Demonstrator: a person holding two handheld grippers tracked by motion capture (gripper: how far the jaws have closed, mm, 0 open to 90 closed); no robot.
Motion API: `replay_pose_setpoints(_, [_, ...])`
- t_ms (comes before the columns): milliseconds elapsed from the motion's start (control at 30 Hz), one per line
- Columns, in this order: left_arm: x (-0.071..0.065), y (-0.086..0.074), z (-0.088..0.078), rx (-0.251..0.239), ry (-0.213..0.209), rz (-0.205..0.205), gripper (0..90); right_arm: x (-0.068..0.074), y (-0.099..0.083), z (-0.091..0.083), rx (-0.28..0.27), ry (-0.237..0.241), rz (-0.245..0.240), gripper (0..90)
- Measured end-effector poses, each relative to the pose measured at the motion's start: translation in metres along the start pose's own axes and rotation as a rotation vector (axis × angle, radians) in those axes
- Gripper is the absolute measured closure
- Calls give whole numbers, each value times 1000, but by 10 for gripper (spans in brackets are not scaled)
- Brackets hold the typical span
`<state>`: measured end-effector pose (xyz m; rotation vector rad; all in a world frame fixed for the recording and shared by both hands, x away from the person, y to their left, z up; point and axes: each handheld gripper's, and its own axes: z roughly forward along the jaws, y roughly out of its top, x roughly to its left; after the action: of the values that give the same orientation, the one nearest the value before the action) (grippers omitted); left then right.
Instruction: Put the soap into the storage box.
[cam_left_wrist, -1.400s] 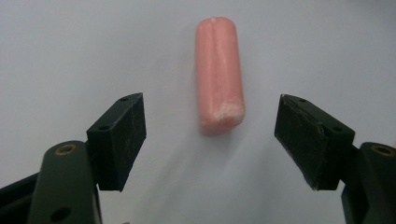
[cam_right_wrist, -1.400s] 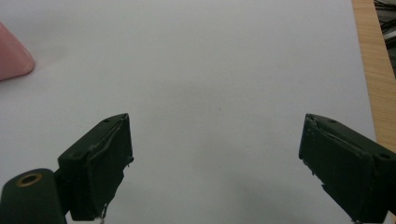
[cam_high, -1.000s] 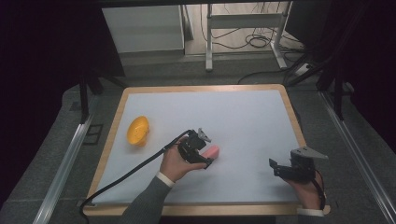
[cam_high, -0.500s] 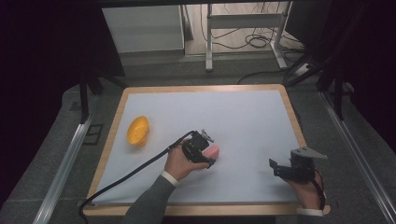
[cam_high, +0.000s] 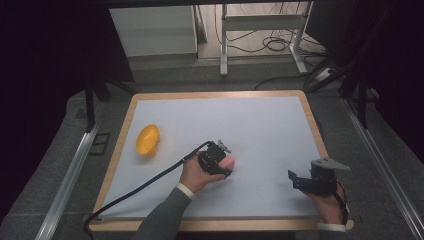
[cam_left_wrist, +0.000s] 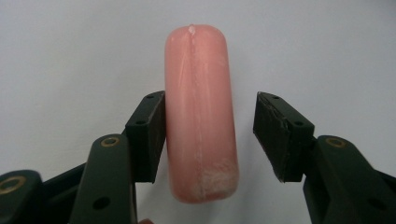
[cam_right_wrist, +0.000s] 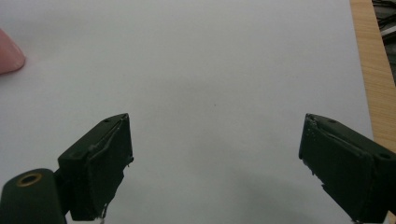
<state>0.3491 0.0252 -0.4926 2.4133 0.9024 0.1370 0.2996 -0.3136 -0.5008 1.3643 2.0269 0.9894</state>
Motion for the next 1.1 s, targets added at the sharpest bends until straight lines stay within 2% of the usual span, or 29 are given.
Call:
replay_pose_setpoints(100, [-3,2,4,21,27,23,464,0,0,0,1,0,0,93])
replay_pose_setpoints(200, [-4,5,4,15,46,16,550,0,0,0,-2,-2,0,93])
replay_pose_setpoints(300, [-2,5,6,33,65,10,588,-1,0,-2,-6,-1,3,92])
replay_pose_setpoints(400, [0,3,9,42,50,5,593,-2,0,-3,-9,-5,4,92])
replay_pose_setpoints(767, [0,2,9,38,58,11,604,-3,1,-4,-14,-9,6,93])
replay_pose_setpoints(867, [1,1,7,43,61,15,604,-4,1,-5,-16,-10,9,92])
replay_pose_setpoints(1100, [6,-2,-7,11,68,3,604,-5,0,-6,-18,-15,14,93])
